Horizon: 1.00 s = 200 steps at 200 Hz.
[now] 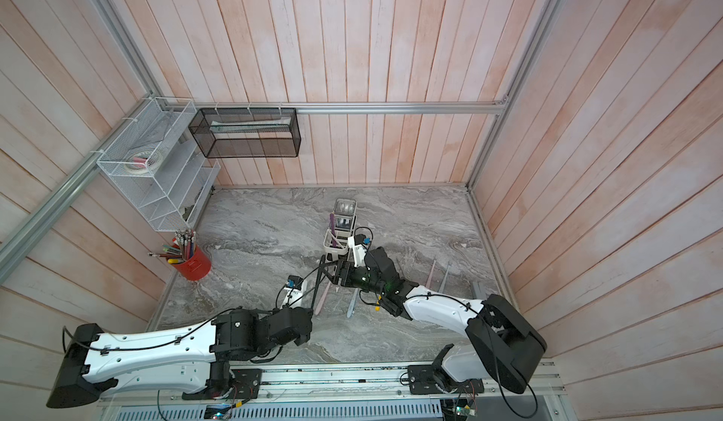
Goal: Place the toothbrush into the toothbrush holder
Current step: Pick up the toothbrush from the center of the board, then place the toothbrush in the toothbrush holder.
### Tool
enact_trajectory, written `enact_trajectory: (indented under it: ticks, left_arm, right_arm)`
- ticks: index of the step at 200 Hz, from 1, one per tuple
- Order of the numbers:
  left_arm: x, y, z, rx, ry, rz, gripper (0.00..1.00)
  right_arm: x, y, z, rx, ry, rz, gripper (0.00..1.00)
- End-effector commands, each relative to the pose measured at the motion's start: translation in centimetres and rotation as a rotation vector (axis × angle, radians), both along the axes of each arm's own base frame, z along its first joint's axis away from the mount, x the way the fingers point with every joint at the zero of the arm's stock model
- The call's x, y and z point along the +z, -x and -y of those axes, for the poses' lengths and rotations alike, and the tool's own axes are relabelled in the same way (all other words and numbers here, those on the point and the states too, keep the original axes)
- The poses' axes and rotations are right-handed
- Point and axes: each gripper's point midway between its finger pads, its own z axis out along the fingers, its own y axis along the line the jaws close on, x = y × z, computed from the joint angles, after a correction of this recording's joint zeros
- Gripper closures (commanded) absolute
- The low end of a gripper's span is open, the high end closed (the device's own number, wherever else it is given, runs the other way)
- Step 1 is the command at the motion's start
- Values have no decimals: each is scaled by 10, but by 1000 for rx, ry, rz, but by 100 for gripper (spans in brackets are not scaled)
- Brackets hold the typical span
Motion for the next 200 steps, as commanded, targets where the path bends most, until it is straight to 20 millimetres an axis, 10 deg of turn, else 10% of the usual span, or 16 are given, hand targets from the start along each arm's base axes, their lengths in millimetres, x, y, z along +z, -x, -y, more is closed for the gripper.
enact_trajectory:
  ticks: [1, 133, 200]
  left_arm:
    - [16, -5, 6, 16, 36, 36, 100]
    - [27, -13, 11, 49, 59, 80, 100]
    - [26, -14, 8, 68, 52, 82, 100]
  right_arm:
    - [13, -1, -9, 14, -36, 24, 34]
    - [16, 22, -33, 94, -98, 10, 61]
    - [27, 24, -37, 112, -137, 8, 89]
